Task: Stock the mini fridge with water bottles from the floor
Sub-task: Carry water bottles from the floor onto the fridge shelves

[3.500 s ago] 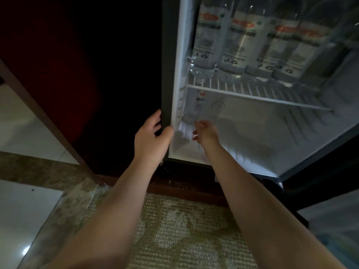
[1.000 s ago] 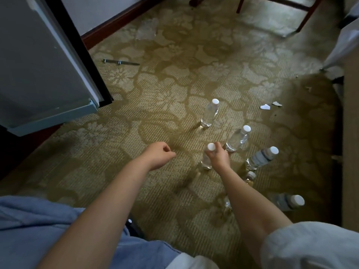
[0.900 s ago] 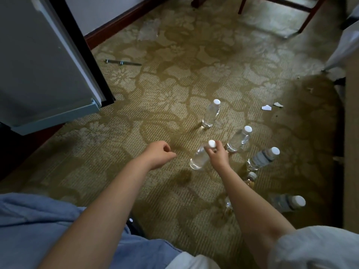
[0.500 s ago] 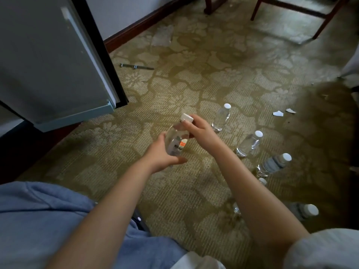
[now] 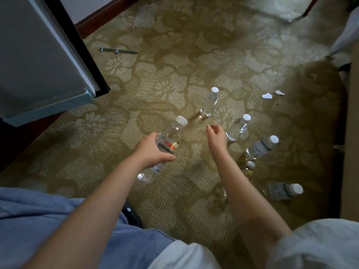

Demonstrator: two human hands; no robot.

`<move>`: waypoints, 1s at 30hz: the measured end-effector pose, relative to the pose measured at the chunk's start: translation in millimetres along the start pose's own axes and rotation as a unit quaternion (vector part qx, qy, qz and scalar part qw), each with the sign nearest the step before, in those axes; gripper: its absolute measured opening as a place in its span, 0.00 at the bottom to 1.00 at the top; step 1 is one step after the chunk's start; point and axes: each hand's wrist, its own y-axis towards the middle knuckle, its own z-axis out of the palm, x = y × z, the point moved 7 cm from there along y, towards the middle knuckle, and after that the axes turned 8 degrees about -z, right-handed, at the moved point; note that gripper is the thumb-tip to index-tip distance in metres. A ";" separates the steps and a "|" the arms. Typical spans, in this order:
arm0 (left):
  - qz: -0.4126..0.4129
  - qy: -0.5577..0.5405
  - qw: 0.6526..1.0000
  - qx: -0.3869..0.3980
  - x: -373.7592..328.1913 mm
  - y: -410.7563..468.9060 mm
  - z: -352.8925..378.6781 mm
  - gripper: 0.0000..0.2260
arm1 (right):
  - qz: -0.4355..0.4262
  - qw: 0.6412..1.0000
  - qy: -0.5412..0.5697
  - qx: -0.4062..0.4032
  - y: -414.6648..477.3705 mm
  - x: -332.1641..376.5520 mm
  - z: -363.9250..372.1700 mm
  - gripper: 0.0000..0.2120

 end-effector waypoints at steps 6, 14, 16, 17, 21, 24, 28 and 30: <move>0.025 0.066 0.997 0.011 -17.2 8.3 26.0 0.26 | 0.218 0.957 -0.173 -0.085 -8.1 -131.1 -78.0 0.18; 0.038 0.124 0.991 0.002 -22.6 14.3 42.0 0.27 | 0.378 0.917 -0.046 -0.117 -50.5 -203.1 -96.6 0.26; 0.040 0.130 0.991 0.011 -24.5 13.9 45.3 0.27 | 0.375 0.923 -0.034 -0.085 -42.0 -216.4 -90.6 0.30; 0.041 0.138 0.989 0.014 -24.8 13.5 46.3 0.27 | 0.374 0.924 -0.040 -0.069 -37.2 -222.2 -87.0 0.35; 0.049 0.161 0.986 0.013 -26.9 11.8 48.0 0.26 | 0.370 0.926 -0.055 -0.058 -22.8 -238.9 -86.1 0.42; 0.048 0.153 0.987 0.017 -27.1 7.2 46.6 0.25 | 0.371 0.924 -0.053 -0.068 -36.1 -206.2 -87.1 0.39; 0.045 0.136 0.990 0.015 -23.4 0.9 35.6 0.27 | 0.368 0.927 0.038 -0.052 -42.3 -195.0 -65.2 0.24; 0.037 0.127 0.991 0.002 -21.4 -1.1 25.1 0.27 | 0.354 0.931 0.089 -0.023 -41.6 -173.6 -46.2 0.20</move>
